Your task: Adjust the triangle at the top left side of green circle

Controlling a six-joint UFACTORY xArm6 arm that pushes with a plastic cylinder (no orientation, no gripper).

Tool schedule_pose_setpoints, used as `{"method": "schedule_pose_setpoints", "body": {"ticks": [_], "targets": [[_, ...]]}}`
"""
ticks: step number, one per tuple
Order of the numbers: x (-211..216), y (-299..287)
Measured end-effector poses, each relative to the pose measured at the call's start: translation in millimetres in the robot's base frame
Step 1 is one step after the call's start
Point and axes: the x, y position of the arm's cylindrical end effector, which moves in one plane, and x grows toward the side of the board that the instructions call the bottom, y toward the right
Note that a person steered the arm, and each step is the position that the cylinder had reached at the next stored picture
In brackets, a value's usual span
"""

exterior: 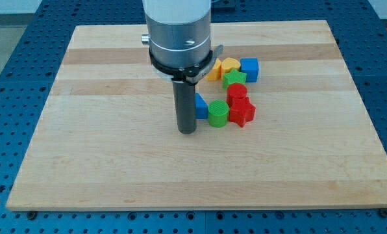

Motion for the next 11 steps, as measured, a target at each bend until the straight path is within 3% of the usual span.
{"method": "schedule_pose_setpoints", "body": {"ticks": [11], "targets": [[-26, -15]]}}
